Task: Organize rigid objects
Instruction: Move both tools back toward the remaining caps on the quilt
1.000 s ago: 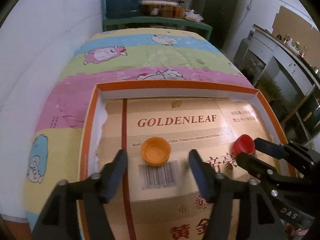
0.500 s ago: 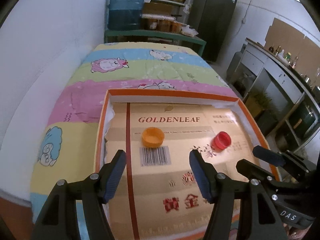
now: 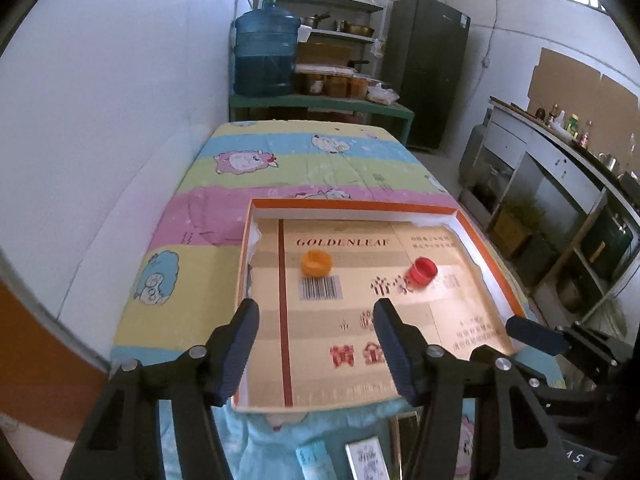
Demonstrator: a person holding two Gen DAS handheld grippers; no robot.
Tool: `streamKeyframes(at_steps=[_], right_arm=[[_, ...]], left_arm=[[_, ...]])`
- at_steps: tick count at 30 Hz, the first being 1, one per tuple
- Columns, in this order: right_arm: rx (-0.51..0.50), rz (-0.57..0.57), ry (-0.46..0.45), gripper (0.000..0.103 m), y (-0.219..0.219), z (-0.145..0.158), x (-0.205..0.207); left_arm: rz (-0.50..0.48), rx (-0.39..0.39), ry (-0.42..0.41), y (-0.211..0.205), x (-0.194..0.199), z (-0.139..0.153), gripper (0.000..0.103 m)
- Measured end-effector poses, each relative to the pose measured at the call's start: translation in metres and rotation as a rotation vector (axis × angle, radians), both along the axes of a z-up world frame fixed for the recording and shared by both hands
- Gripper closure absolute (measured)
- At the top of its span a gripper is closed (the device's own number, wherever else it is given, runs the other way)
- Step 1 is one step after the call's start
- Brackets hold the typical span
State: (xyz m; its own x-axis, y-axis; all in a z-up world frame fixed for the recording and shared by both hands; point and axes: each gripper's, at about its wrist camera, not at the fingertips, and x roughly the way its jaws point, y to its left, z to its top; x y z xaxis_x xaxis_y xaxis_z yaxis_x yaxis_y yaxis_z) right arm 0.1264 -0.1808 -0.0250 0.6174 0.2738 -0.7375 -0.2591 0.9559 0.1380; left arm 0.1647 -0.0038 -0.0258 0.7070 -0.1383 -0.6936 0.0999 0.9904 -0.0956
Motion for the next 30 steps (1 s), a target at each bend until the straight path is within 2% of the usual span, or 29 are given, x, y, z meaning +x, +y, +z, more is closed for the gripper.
streamKeyframes(at_steps=[3,16,30], right_arm=[[-0.003,-0.005,-0.011,0.047,0.001,0.005,-0.016],[-0.019,-0.026,-0.054,0.047,-0.002,0.02,-0.068],[-0.031,-0.008,-0.07,0.047,0.004,0.022,-0.122]], left_arm=[[0.007,0.018,-0.011,0.001,-0.013,0.003,0.043],[0.019,-0.055,-0.023,0.018,-0.058,0.017,0.043],[0.038,-0.04,-0.06,0.022,-0.11,0.021,0.043]])
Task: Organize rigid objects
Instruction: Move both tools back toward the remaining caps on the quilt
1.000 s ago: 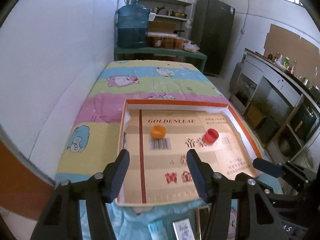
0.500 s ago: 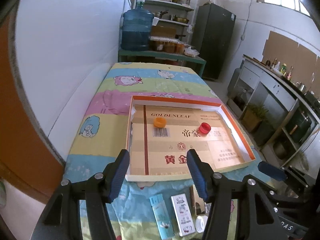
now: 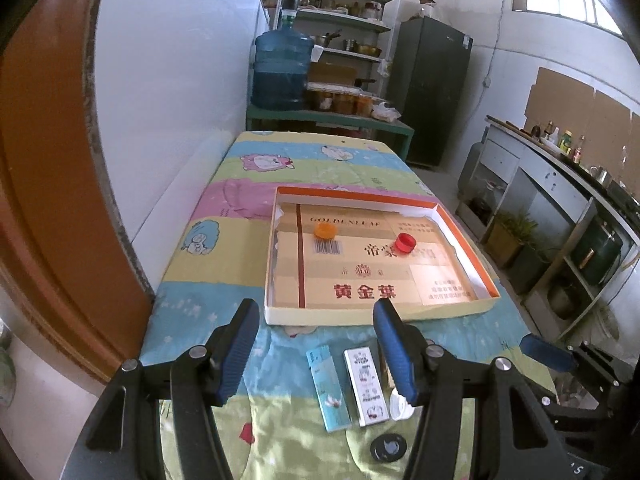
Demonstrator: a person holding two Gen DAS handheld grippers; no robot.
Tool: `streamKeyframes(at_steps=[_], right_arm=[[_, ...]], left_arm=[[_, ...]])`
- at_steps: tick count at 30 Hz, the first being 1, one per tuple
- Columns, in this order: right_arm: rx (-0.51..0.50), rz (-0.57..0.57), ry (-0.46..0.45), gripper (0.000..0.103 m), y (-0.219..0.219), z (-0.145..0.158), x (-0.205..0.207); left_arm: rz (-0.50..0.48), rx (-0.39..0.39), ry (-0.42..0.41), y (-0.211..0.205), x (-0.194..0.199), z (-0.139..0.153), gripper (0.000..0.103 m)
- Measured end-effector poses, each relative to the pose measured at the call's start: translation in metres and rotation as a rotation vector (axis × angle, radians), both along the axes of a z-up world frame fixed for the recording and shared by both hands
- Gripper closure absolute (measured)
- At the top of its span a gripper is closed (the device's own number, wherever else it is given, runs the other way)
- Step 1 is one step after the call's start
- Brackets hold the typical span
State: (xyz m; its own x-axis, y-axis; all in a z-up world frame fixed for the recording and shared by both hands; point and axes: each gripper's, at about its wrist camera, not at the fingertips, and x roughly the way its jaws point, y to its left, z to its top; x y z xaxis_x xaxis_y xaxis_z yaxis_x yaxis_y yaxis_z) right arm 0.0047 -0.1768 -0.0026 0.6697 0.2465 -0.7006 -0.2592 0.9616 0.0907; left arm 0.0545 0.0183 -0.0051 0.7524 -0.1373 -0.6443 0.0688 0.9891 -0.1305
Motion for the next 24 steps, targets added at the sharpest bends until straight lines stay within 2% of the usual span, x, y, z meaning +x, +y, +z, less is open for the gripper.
streamKeyframes(at_steps=[13,24], right_arm=[[-0.045,0.102,0.013,0.047,0.026,-0.025,-0.057],[-0.028,0.14,0.055,0.047,0.035,-0.051,-0.08]], left_arm=[[-0.009,-0.007,0.02,0.003,-0.034,-0.02,0.043],[-0.028,-0.012,0.042,0.004,-0.057,-0.042,0.043]])
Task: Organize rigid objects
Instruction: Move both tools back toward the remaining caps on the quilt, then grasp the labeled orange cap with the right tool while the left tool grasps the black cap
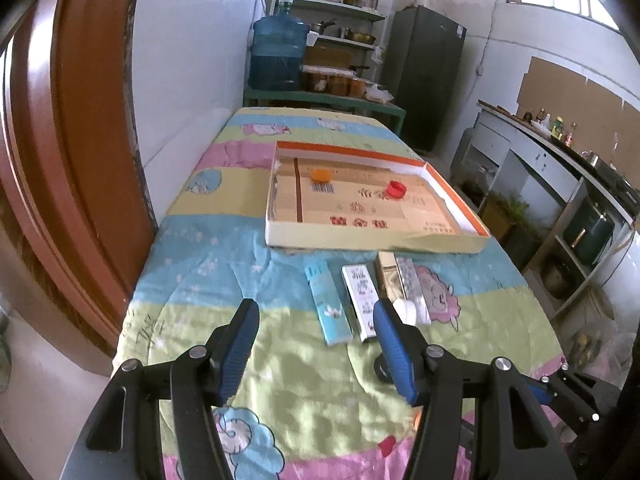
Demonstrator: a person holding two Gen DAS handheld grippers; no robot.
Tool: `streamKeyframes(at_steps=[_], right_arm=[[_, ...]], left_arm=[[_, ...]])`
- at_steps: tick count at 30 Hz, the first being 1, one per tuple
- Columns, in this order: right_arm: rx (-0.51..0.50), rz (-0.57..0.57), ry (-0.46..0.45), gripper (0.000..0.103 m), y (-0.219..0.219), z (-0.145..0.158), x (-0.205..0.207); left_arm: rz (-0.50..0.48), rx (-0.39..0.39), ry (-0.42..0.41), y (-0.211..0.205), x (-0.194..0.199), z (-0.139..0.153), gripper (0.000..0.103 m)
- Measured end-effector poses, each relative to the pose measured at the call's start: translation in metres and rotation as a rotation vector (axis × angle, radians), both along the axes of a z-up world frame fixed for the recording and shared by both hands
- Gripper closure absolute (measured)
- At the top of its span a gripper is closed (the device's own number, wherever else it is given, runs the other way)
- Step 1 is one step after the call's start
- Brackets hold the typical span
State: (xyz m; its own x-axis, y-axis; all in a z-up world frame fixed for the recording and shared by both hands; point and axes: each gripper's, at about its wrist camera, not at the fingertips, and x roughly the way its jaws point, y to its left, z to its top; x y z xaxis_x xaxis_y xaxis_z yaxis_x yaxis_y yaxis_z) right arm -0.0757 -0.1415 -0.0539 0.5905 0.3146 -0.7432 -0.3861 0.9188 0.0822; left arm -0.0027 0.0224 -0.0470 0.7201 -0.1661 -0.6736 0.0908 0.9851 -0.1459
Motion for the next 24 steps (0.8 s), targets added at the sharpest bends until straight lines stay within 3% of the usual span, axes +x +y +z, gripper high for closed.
streamKeyframes(at_steps=[11,19,24], right_arm=[[0.015,0.011,0.066,0.047,0.007,-0.028,0.001],[0.015,0.014,0.06,0.047,0.01,-0.033,0.005],[-0.013,0.016,0.038,0.069,0.014,-0.034,0.004]], left_arm=[[-0.037,-0.004,0.031,0.001,-0.01,-0.023,0.043],[-0.083,0.009,0.034,-0.005,-0.01,-0.029,0.043],[-0.109,0.022,0.042,-0.01,-0.011,-0.033,0.043]])
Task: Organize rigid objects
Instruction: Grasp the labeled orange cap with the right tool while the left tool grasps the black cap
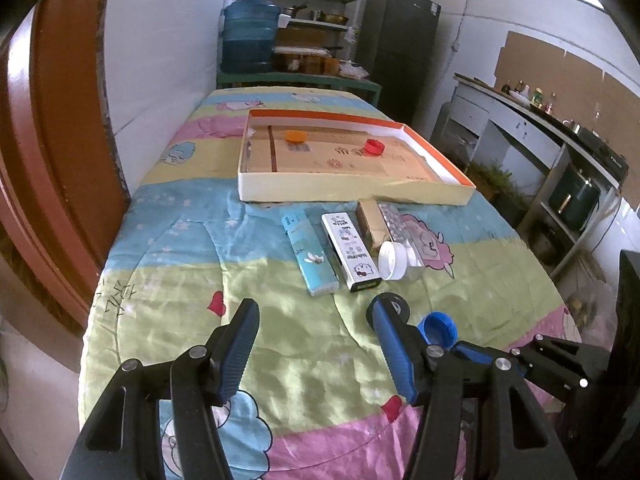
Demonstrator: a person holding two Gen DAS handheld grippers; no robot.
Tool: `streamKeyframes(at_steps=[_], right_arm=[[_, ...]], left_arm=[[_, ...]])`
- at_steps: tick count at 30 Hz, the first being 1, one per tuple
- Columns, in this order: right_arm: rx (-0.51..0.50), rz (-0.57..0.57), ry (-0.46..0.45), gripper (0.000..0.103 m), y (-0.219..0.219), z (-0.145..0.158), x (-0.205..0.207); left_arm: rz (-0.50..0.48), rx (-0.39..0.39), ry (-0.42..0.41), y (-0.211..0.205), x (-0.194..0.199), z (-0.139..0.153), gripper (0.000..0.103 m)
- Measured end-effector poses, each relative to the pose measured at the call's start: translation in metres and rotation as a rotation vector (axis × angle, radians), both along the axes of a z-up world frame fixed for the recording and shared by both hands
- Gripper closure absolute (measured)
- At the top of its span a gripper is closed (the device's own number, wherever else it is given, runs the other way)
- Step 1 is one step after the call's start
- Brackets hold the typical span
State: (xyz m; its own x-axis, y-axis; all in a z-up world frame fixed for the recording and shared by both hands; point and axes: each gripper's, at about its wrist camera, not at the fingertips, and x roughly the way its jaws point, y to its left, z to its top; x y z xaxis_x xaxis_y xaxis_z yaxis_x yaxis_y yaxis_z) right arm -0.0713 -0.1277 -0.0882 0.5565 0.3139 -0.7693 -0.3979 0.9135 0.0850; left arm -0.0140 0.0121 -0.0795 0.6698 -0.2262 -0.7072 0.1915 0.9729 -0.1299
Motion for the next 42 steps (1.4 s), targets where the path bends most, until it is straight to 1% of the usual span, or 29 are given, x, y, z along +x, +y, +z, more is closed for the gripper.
streamKeyframes(at_steps=[3,9,11,15,18,21,25,26,27,29,31,42], right_arm=[[-0.001,0.004,-0.004,0.072,0.0,-0.001,0.001],[0.001,0.009,-0.011,0.073,-0.003,-0.002,-0.001],[0.006,0.009,-0.011,0.073,-0.005,-0.002,-0.001],[0.016,0.005,-0.009,0.073,-0.008,0.0,-0.002],[-0.01,-0.015,-0.023,0.073,-0.011,0.001,-0.005],[-0.001,-0.037,-0.018,0.073,-0.019,0.002,-0.004],[0.006,-0.069,-0.015,0.073,-0.03,0.003,-0.003],[0.007,-0.075,-0.015,0.073,-0.032,0.003,-0.003],[0.009,-0.08,-0.015,0.073,-0.034,0.003,-0.003],[0.013,-0.09,-0.015,0.073,-0.037,0.004,-0.004],[0.017,-0.1,-0.013,0.073,-0.04,0.003,-0.003],[0.03,-0.122,-0.004,0.073,-0.044,0.004,0.002]], left_arm=[[-0.017,0.004,0.004,-0.002,0.001,-0.002,0.043],[-0.077,0.04,0.023,-0.017,0.004,-0.01,0.043],[-0.094,0.058,0.035,-0.022,0.007,-0.014,0.048],[-0.13,0.066,0.065,-0.031,0.012,-0.022,0.05],[-0.149,0.069,0.072,-0.038,0.014,-0.025,0.051],[-0.163,0.073,0.077,-0.044,0.018,-0.028,0.051],[-0.175,0.095,0.06,-0.051,0.022,-0.029,0.051],[-0.181,0.094,0.056,-0.052,0.023,-0.03,0.053],[-0.183,0.094,0.051,-0.053,0.024,-0.03,0.055],[-0.179,0.095,0.04,-0.053,0.026,-0.03,0.065],[-0.177,0.081,0.039,-0.051,0.025,-0.03,0.072],[-0.14,0.033,0.031,-0.043,0.022,-0.022,0.072]])
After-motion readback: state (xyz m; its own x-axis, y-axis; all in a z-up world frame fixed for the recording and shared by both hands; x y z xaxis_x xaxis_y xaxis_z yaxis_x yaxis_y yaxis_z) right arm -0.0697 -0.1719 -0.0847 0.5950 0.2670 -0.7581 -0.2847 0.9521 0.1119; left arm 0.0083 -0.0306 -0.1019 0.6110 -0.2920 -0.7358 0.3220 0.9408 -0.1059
